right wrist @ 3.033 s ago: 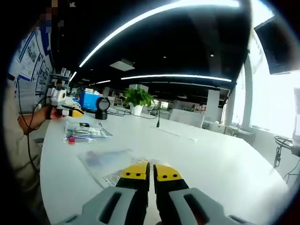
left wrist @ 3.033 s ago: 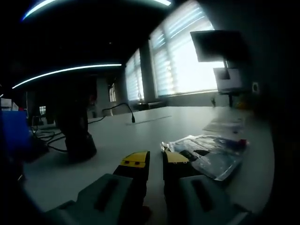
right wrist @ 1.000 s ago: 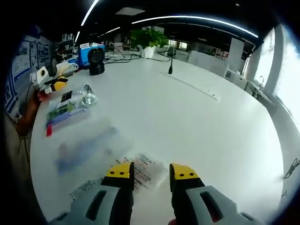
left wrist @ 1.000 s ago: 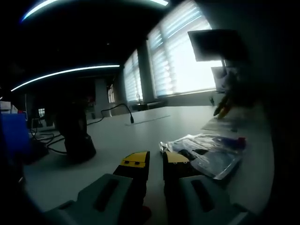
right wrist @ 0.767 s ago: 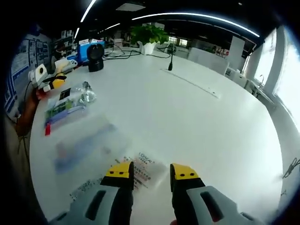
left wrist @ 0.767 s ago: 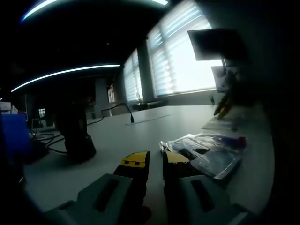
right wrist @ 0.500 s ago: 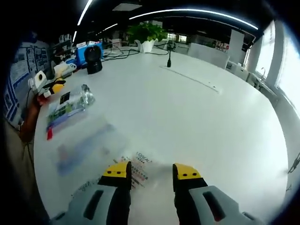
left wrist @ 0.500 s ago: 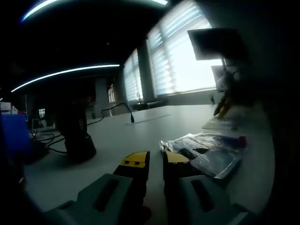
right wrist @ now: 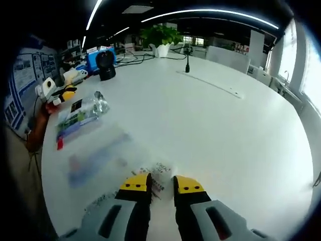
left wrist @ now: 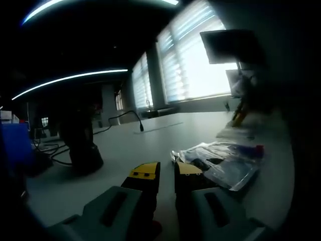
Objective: Clip sheet goods on table flip sheet goods clip sheet goods scan sheet goods put sheet goods back to table
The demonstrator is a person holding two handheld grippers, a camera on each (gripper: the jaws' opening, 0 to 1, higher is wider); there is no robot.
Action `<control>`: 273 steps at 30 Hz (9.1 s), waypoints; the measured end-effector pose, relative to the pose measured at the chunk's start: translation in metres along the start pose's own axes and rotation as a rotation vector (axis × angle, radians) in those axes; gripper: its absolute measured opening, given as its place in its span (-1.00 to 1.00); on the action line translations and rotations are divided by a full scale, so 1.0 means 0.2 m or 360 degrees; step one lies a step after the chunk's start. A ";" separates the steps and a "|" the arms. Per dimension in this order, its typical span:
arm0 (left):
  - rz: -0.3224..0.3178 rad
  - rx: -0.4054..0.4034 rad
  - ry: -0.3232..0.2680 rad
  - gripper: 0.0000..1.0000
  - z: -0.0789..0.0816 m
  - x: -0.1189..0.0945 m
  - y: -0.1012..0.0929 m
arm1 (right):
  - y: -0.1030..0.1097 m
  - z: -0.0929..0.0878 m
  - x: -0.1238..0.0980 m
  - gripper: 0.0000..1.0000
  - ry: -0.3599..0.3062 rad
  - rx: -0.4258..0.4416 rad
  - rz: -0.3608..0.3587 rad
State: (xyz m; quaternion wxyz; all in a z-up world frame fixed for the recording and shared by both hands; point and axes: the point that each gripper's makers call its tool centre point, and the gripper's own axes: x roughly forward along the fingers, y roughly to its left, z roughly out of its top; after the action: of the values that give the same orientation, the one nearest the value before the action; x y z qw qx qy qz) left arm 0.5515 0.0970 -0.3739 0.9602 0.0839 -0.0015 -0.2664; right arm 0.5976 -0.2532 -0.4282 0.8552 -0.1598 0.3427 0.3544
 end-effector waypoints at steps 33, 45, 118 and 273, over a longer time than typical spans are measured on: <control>0.0015 0.0014 0.0023 -0.91 -0.01 0.01 0.01 | 0.02 0.09 -0.13 -0.99 -0.0051 -0.0110 -0.0124; 0.0012 0.0022 0.0026 -0.91 -0.01 0.01 0.01 | 0.05 0.26 -0.27 -1.00 -0.0190 -0.0044 -0.0157; 0.0008 0.0057 0.0016 -0.90 0.00 -0.01 -0.02 | 0.33 1.50 -0.03 -1.00 -0.1012 0.0152 -0.0282; -0.0006 0.0081 0.0022 -0.88 -0.01 0.01 -0.01 | 0.05 1.21 0.36 -1.00 -0.0592 -0.0096 -0.0384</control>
State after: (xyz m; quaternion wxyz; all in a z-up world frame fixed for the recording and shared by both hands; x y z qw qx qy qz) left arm 0.5526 0.0947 -0.3757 0.9572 0.1101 -0.0015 -0.2676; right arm 0.7425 -0.0856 -0.3055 0.9347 -0.1571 0.1467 0.2831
